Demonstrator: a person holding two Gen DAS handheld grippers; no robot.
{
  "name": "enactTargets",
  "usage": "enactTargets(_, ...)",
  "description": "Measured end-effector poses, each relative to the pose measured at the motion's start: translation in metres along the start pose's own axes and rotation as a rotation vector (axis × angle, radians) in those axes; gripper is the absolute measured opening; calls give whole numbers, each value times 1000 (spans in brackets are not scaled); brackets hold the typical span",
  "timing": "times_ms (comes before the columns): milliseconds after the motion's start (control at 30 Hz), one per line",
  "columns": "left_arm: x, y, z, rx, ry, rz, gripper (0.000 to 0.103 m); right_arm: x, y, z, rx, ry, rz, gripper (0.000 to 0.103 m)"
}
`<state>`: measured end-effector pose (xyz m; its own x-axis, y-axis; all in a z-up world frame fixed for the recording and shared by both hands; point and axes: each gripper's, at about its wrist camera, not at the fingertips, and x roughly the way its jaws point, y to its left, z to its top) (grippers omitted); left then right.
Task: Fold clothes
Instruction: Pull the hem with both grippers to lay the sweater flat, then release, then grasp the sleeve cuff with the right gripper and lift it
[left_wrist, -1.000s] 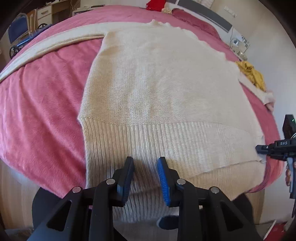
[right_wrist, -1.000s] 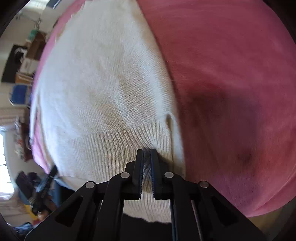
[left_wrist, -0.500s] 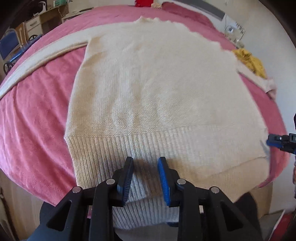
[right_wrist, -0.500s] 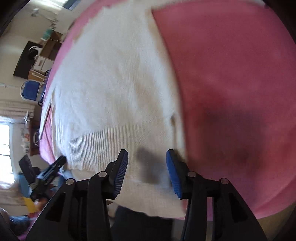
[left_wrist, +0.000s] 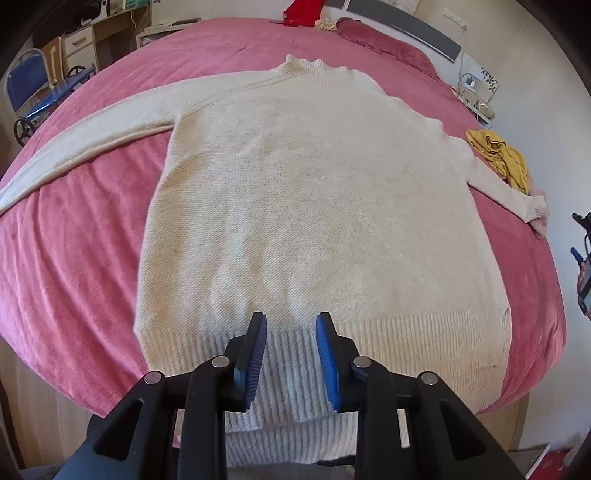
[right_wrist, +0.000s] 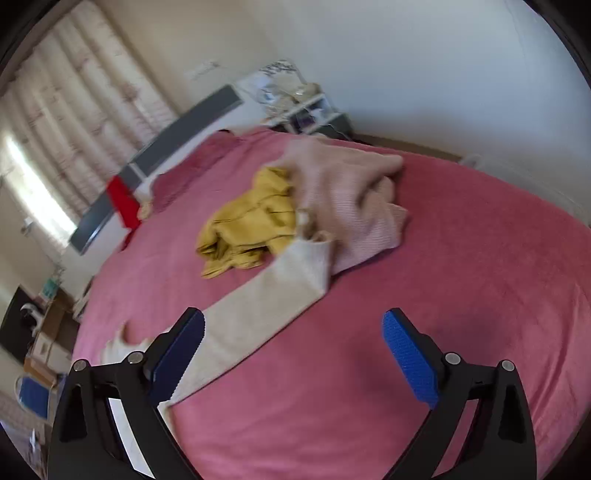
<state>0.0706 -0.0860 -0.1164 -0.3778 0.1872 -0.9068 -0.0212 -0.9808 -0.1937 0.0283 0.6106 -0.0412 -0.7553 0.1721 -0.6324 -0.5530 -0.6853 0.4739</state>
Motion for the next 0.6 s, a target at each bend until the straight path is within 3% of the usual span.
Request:
enactTargets(167, 0, -5, 8, 4, 19, 10, 28, 55, 21, 23, -23, 85, 64, 100)
enactTargets(333, 10, -13, 20, 3, 27, 8, 28, 64, 47, 27, -189, 155, -26, 103)
enactTargets(400, 14, -16, 22, 7, 35, 9, 28, 74, 51, 25, -184, 186, -9, 102)
enactTargets(467, 18, -18, 23, 6, 47, 6, 28, 84, 49, 26, -155, 219, 44, 93)
enactTargets(600, 23, -20, 22, 5, 63, 3, 28, 98, 39, 31, -141, 226, -24, 92)
